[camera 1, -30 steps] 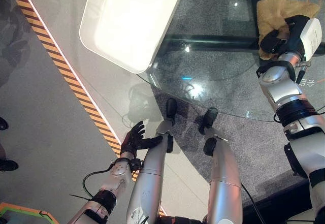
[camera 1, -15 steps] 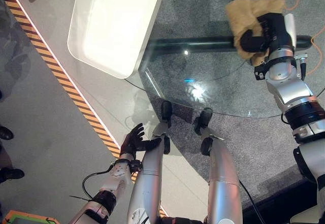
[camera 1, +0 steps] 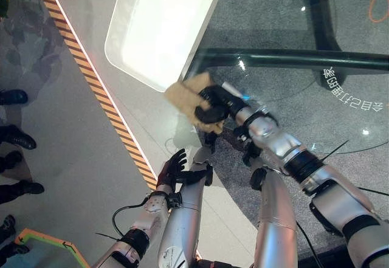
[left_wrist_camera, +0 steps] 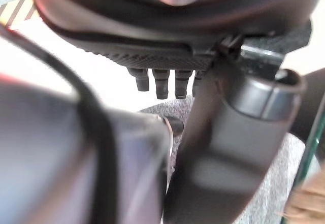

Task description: Wipe the table with a cloth and put it in the basket.

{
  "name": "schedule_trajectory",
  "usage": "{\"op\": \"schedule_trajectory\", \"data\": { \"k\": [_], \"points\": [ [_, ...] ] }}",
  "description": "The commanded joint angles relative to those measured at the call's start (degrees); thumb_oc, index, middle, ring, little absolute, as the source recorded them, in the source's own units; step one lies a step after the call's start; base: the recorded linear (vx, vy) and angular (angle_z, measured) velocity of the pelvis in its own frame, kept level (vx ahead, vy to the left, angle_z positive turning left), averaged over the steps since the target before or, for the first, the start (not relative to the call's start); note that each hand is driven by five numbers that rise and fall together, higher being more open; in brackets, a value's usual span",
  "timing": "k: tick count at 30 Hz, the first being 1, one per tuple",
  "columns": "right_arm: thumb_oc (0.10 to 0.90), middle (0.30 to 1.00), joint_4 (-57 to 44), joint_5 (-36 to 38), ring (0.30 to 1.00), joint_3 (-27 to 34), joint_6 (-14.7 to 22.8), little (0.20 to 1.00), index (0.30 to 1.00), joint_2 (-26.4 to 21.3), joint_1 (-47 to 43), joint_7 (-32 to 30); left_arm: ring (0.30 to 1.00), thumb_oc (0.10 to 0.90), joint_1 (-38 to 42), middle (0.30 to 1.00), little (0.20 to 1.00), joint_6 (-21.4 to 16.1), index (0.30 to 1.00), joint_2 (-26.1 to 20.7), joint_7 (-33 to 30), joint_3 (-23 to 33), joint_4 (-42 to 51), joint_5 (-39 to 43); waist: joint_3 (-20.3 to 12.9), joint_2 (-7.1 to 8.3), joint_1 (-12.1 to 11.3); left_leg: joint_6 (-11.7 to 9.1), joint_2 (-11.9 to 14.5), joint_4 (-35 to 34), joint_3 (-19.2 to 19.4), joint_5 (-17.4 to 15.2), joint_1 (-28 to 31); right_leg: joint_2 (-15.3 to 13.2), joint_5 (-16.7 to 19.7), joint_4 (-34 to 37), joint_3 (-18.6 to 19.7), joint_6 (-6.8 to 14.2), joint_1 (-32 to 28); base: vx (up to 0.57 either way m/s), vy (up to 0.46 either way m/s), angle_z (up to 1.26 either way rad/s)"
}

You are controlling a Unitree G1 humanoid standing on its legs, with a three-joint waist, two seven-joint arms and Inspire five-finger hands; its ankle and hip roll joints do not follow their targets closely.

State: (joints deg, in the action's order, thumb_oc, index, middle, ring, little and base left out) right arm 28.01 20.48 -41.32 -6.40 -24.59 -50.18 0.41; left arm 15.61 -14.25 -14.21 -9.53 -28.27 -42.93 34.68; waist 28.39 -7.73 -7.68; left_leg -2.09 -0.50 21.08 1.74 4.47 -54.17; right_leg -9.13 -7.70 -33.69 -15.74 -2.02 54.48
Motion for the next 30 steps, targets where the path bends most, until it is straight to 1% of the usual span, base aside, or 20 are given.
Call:
{"op": "schedule_trajectory", "data": {
  "k": [1, 4, 14, 20, 23, 26, 30],
  "points": [
    [0.1, 0.3, -6.49, 2.66, 0.3, 0.8, 0.84, 0.2, 0.3, -0.57, 0.36, 2.86, 0.9, 0.8, -4.83, 0.9, 0.9, -0.05, 0.9, -2.05, -0.35, -0.96, -0.14, -1.29, 1.4, 1.29, -0.28, 3.38, -3.06, 3.71, 4.33, -7.54, 2.56, 0.97, 5.99, 6.34, 2.67, 5.05, -0.47, -0.01, 0.009, 0.06],
    [0.1, 0.3, -6.7, 2.96, 0.3, 0.68, 0.46, 0.2, 0.3, -0.71, 0.95, 3.0, 0.9, 0.8, -4.63, 0.9, 0.9, -0.26, 0.9, -2.24, -0.37, -0.98, -0.18, -1.05, 1.4, 1.38, -0.16, 3.41, -3.05, 3.59, 4.42, -7.47, 2.78, 0.96, 6.15, 6.45, 2.68, 5.1, -0.61, 0.0, 0.001, 0.01],
    [0.1, 0.3, -6.5, 3.33, 0.3, 1.27, 1.97, 0.2, 0.3, -1.61, 2.21, 3.24, 0.9, 0.8, -4.95, 0.9, 0.9, -0.47, 0.9, -2.34, -0.61, -0.56, -0.69, -1.01, 1.4, 1.4, 0.17, 3.52, -2.95, 3.67, 4.48, -7.61, 3.39, 1.03, 6.18, 6.14, 2.96, 4.99, -0.89, 0.0, 0.0, 0.0],
    [0.1, 0.3, -7.31, 3.55, 0.3, 1.43, 2.19, 0.2, 0.3, -1.94, 2.59, 5.41, 0.9, 0.8, -5.17, 0.9, 0.9, -0.91, 0.9, -2.47, -0.31, -0.12, -0.62, -0.93, 1.4, 1.53, 0.3, 3.52, -2.87, 3.47, 4.46, -7.61, 4.11, 1.19, 6.05, 6.17, 3.04, 4.91, -1.54, 0.0, 0.0, 0.0],
    [0.1, 0.3, -9.34, 4.11, 0.3, 1.4, 2.08, 0.2, 0.3, -1.55, 3.48, 6.74, 0.9, 0.8, -5.4, 0.9, 0.9, -1.73, 0.9, -2.48, -0.39, 0.23, -0.59, -0.33, 1.4, 1.74, 0.45, 3.47, -2.83, 3.16, 4.44, -7.53, 4.94, 1.29, 5.97, 6.27, 3.05, 4.9, -2.36, 0.0, 0.0, 0.0],
    [0.1, 0.3, -11.16, 4.84, 0.3, 1.49, 2.32, 0.2, 0.3, -1.33, 4.58, 7.37, 0.9, 0.8, -5.79, 0.9, 0.9, -3.23, 0.9, -2.63, -0.46, 1.06, -0.2, 1.7, 1.4, 1.97, 0.58, 3.44, -2.75, 2.96, 4.41, -7.5, 5.85, 1.42, 5.86, 6.27, 3.1, 4.87, -3.22, 0.0, 0.0, 0.0],
    [0.1, 0.3, -13.67, 6.13, 0.3, 1.66, 3.27, 0.2, 0.3, -1.55, 6.26, 8.11, 0.9, 0.8, -6.4, 0.9, 0.9, -5.72, 0.9, -2.55, 0.94, 3.34, 0.76, 8.24, 1.4, 2.51, 0.77, 3.38, -2.62, 2.59, 4.42, -7.57, 7.46, 1.54, 5.68, 6.45, 3.03, 4.88, -4.86, -0.01, -0.017, 0.0]
  ]
}}
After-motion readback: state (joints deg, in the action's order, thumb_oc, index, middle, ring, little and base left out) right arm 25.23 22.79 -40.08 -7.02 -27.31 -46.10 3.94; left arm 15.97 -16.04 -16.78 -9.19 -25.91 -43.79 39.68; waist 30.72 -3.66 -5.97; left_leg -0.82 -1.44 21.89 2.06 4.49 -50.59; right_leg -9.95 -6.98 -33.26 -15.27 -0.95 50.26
